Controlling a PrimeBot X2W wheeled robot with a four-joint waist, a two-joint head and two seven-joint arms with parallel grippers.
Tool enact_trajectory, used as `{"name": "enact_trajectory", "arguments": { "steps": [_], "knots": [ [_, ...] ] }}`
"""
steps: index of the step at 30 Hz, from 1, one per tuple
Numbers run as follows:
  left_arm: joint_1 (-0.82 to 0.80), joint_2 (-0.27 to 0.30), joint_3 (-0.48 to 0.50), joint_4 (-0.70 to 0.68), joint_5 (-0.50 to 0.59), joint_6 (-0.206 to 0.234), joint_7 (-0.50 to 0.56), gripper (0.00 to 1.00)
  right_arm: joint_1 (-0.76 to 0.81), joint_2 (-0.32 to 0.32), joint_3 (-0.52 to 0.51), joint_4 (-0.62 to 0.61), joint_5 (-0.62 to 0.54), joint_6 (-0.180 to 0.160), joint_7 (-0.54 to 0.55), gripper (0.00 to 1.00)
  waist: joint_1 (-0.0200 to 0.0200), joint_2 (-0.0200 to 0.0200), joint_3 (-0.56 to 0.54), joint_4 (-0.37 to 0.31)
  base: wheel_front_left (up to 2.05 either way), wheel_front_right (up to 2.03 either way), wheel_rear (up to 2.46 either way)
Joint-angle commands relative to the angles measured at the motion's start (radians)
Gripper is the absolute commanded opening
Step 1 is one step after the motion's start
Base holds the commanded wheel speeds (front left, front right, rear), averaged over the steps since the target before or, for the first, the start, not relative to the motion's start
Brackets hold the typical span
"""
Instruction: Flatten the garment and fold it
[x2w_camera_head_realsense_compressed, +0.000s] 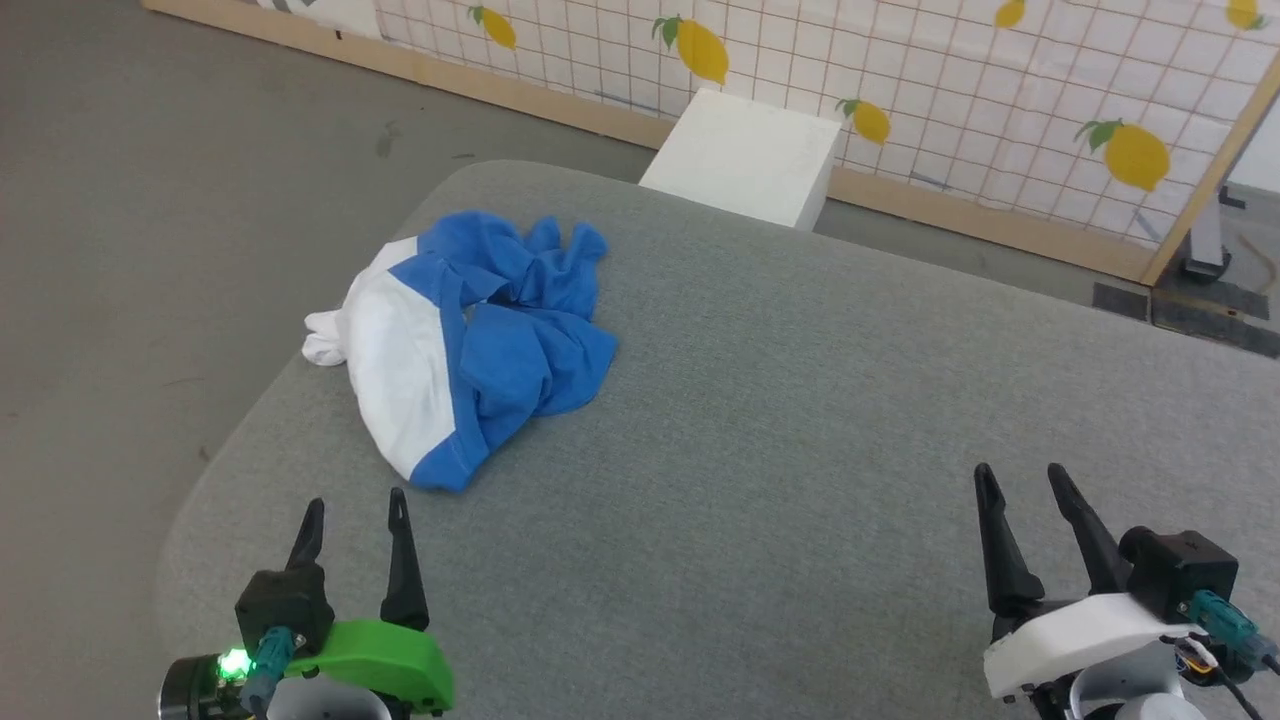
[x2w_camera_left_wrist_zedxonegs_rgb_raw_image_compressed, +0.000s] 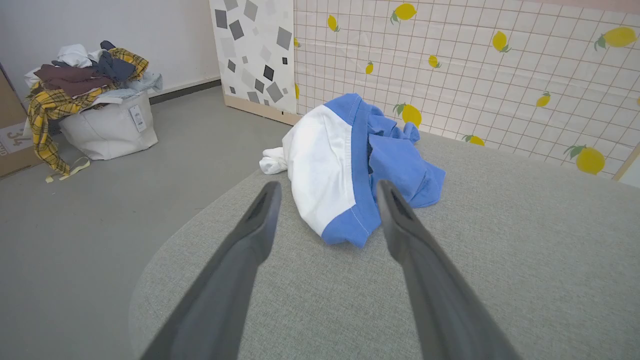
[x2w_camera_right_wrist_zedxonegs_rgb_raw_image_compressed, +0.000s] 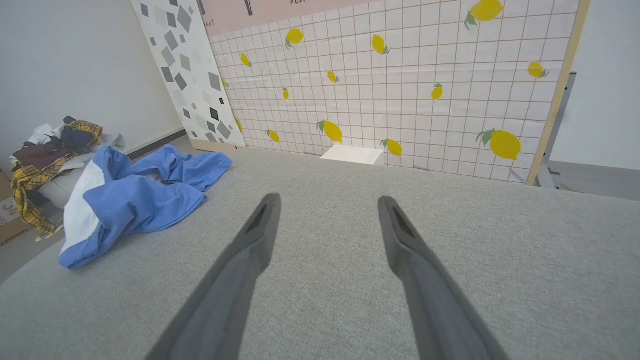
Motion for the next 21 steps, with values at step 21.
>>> {"name": "enact_trajectory", "arguments": {
  "steps": [21],
  "knots": [
    [0.025, -0.003, -0.011, 0.030, -0.024, 0.033, -0.052, 1.00, 0.017, 0.001, -0.010, 0.044, 0.017, -0.001, -0.053, 1.00, -0.0001, 0.0000, 0.002, 0.101, 0.00, 0.00, 0.00]
  ]
}}
